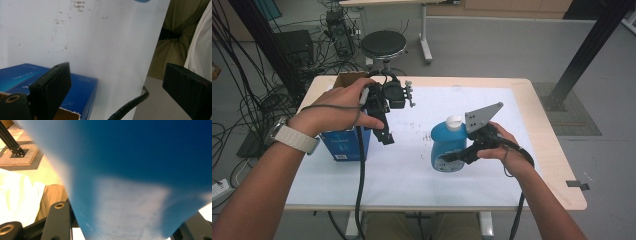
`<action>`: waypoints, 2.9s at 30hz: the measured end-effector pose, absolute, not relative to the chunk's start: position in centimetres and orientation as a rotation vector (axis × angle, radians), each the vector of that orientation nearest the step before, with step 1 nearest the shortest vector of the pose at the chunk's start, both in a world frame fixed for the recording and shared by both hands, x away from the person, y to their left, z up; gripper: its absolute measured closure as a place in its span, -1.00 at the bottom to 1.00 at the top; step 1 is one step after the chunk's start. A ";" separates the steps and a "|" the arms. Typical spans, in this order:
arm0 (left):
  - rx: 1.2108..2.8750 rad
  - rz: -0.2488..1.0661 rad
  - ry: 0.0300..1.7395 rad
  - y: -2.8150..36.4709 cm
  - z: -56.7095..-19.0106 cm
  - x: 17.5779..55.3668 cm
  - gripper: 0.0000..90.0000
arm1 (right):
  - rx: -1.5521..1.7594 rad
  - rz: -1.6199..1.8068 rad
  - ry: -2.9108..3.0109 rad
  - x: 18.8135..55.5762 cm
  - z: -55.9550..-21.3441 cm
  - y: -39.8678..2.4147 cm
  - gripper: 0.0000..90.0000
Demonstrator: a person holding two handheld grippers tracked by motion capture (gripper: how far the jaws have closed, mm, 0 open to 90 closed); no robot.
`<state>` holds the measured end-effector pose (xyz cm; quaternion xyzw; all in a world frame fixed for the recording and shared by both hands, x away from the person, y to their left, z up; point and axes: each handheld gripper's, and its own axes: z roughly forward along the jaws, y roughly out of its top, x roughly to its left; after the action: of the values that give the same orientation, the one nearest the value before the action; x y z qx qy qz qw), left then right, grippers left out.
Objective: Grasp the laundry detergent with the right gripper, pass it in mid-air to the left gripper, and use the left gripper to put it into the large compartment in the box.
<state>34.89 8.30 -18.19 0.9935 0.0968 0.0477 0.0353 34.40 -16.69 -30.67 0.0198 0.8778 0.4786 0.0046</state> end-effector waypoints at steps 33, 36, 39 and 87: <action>3.103 0.150 0.126 4.2 -16.0 34.3 -0.80 | -0.005 1.484 2.787 35.6 -29.7 -11.7 -0.04; 3.103 0.143 0.119 3.9 -16.0 34.3 -0.80 | -0.003 1.485 2.787 35.7 -29.7 -11.6 -0.04; 3.100 0.143 0.110 3.6 -16.1 34.3 -0.81 | -0.005 1.482 2.797 35.8 -29.7 -11.3 -0.04; 3.093 0.105 0.066 0.5 -16.7 35.2 -0.81 | -0.008 1.491 2.828 36.0 -30.5 -10.3 -0.04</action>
<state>35.19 0.54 -16.69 0.9989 0.0214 0.0341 0.0231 36.03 -10.28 -30.49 -0.0024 0.8842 0.4662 -0.0277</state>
